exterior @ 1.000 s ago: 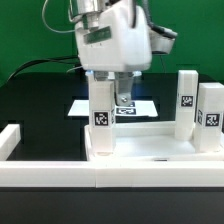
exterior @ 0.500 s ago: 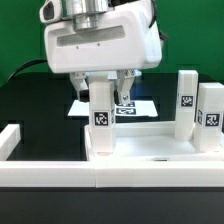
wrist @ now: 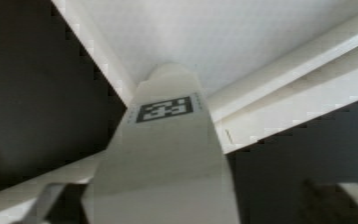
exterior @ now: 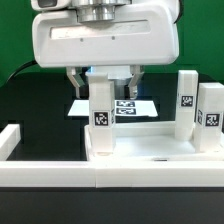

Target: Assemble desk

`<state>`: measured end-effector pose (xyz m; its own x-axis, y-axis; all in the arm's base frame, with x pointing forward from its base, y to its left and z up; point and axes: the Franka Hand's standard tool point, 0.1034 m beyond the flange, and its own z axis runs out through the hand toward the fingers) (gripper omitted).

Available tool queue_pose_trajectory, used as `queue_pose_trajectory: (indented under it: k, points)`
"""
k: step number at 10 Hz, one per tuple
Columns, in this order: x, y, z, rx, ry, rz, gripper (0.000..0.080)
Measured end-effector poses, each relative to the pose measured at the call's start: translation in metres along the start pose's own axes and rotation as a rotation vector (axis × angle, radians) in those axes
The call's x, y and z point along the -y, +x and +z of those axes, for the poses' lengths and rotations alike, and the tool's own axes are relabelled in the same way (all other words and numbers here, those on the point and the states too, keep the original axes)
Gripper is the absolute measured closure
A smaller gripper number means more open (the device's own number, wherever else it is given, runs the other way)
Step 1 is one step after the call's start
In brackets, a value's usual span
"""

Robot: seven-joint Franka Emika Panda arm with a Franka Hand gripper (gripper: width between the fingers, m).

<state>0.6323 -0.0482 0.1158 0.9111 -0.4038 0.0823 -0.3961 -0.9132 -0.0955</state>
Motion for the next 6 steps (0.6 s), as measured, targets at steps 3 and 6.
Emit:
queue_pose_trajectory:
  k: [3, 6]
  points:
    - [-0.0025, -0.0001, 0.0004, 0.000, -0.003, 0.239, 0.0508]
    - [-0.0040, 0.0000, 0.0011, 0.006, -0.006, 0.593, 0.0508]
